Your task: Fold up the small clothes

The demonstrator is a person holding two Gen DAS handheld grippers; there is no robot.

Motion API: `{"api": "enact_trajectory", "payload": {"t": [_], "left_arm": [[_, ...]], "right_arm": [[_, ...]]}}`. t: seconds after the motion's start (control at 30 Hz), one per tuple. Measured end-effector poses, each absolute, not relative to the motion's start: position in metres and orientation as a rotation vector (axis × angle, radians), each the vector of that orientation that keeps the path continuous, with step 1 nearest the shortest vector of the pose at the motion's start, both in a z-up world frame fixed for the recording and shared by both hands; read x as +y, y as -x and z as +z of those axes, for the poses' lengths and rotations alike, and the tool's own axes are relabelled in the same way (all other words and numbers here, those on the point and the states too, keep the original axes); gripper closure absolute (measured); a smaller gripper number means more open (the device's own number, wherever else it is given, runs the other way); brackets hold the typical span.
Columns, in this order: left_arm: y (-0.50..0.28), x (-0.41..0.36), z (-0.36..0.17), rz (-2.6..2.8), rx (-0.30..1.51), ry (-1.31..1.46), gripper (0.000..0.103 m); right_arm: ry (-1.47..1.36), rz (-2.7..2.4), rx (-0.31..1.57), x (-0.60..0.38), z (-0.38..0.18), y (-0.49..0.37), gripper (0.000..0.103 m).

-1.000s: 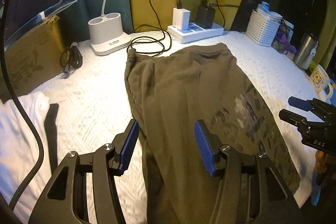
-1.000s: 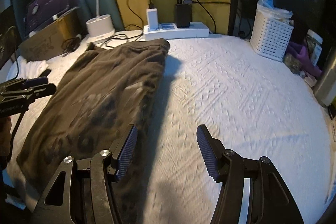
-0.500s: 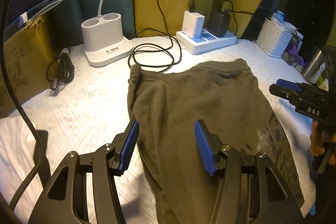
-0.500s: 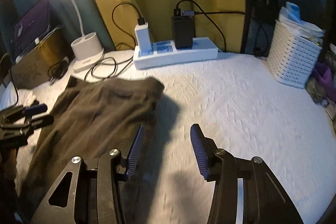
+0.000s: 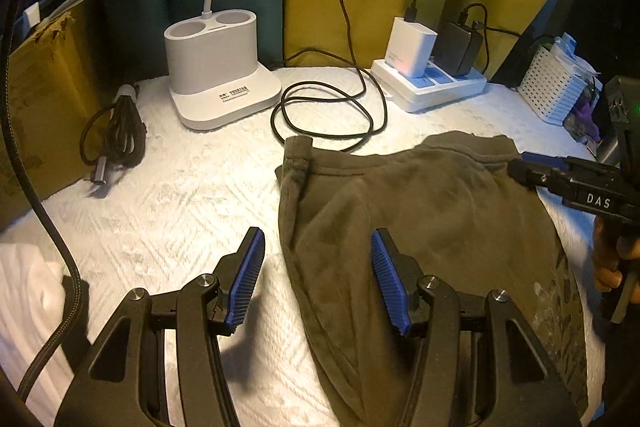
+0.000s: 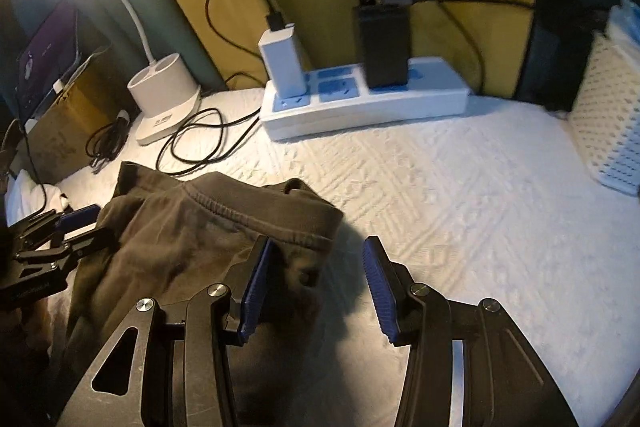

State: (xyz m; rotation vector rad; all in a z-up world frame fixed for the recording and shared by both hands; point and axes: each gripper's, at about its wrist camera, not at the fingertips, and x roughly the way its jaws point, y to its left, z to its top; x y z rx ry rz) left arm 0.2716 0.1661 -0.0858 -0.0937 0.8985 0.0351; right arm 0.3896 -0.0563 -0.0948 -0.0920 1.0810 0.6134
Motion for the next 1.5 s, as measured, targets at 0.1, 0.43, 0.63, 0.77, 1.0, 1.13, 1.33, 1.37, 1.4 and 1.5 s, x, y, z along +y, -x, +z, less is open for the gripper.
{"api": "enact_trajectory", "payload": {"t": [0.1,0.43,0.63,0.77,1.0,1.13,1.33,1.37,1.4,1.5], "left_arm": [[-0.275,0.168,-0.090,0.031,0.899,0.099,0.048],[-0.284,0.183,-0.098,0.056,0.921,0.142,0.048],[-0.280,0.192,-0.094,0.038,0.918,0.219,0.035],[-0.282,0.184,-0.099,-0.003,0.930,0.215,0.023],[-0.288,0.156,-0.104,-0.054,0.933,0.119,0.023],[-0.288,0.133,-0.107,-0.097,0.931,0.028,0.023],[-0.293,0.125,-0.108,-0.101,0.898,0.013,0.039],[-0.293,0.124,-0.108,-0.107,0.893,0.009,0.046],[-0.293,0.121,-0.108,-0.112,0.887,0.007,0.049],[-0.290,0.114,-0.107,-0.122,0.864,-0.007,0.065]], "right_arm": [[0.087,0.652,1.087,-0.049,-0.100,-0.393,0.077],[0.142,0.663,1.089,-0.029,-0.106,-0.414,0.078],[0.137,0.612,1.077,-0.042,-0.098,-0.408,0.033],[0.100,0.634,1.083,-0.053,-0.094,-0.400,0.027],[0.092,0.664,1.104,-0.054,-0.107,-0.390,0.027],[0.099,0.696,1.063,-0.046,-0.110,-0.384,0.027],[0.125,0.778,1.038,-0.025,-0.114,-0.378,0.037],[0.136,0.775,1.036,-0.021,-0.114,-0.377,0.044],[0.152,0.772,1.031,-0.018,-0.114,-0.375,0.048],[0.163,0.790,1.029,-0.016,-0.113,-0.370,0.067]]}}
